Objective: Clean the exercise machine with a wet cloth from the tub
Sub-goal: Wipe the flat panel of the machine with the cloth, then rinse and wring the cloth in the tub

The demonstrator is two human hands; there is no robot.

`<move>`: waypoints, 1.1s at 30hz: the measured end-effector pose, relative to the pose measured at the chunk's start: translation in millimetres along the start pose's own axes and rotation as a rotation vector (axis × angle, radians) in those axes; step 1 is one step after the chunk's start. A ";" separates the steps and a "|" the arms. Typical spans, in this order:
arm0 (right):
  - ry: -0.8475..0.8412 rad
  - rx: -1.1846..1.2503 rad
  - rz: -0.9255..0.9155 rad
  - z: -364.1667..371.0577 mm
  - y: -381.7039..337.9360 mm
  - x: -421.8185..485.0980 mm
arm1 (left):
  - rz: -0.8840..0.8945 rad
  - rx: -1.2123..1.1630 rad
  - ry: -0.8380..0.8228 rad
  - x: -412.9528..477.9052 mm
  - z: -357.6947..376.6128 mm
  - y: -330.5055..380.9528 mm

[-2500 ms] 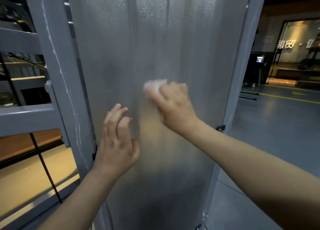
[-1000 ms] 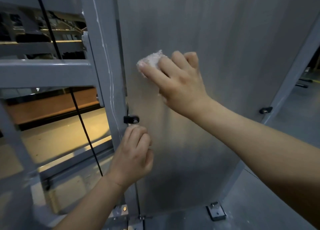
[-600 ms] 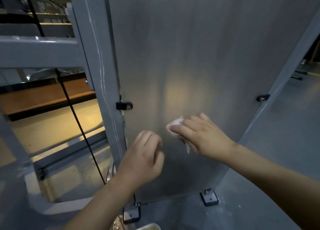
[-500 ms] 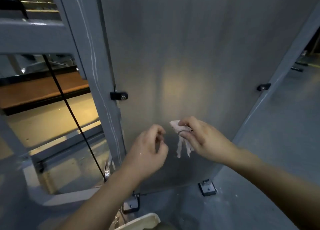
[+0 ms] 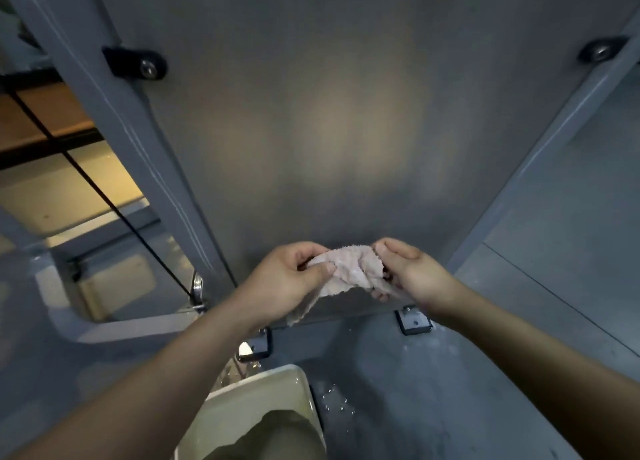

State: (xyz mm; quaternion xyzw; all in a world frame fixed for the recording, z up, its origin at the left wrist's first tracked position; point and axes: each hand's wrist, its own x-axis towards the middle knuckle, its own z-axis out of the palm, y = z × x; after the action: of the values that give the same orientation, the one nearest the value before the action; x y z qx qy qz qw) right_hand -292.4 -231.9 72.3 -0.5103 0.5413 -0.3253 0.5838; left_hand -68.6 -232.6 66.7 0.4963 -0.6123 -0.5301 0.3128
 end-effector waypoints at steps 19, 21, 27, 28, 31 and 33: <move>-0.641 -0.605 -0.085 196.0 209.0 68.2 | -0.650 0.150 -0.026 -119.3 -44.9 -254.5; -0.766 -0.656 -0.080 208.4 235.2 67.2 | -0.707 0.107 0.039 -128.1 -32.6 -286.0; -0.707 -0.984 0.138 238.7 306.7 71.7 | -0.835 0.285 -0.002 -138.0 -1.0 -345.2; -0.669 -0.993 0.160 241.2 313.7 71.2 | -0.841 0.306 -0.005 -138.9 3.6 -355.9; -0.532 -1.007 0.186 241.4 327.7 72.6 | -0.887 0.424 0.104 -134.7 14.9 -381.2; -0.504 -1.047 0.176 242.3 333.8 73.0 | -0.930 0.443 0.168 -130.8 17.6 -390.2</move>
State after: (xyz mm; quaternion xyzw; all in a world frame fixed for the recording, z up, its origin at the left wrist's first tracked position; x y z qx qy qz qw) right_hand -101.7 -151.6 -291.9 -0.7455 0.5148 0.1662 0.3894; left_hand 63.9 -82.5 -293.3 0.8109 -0.3974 -0.4291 -0.0200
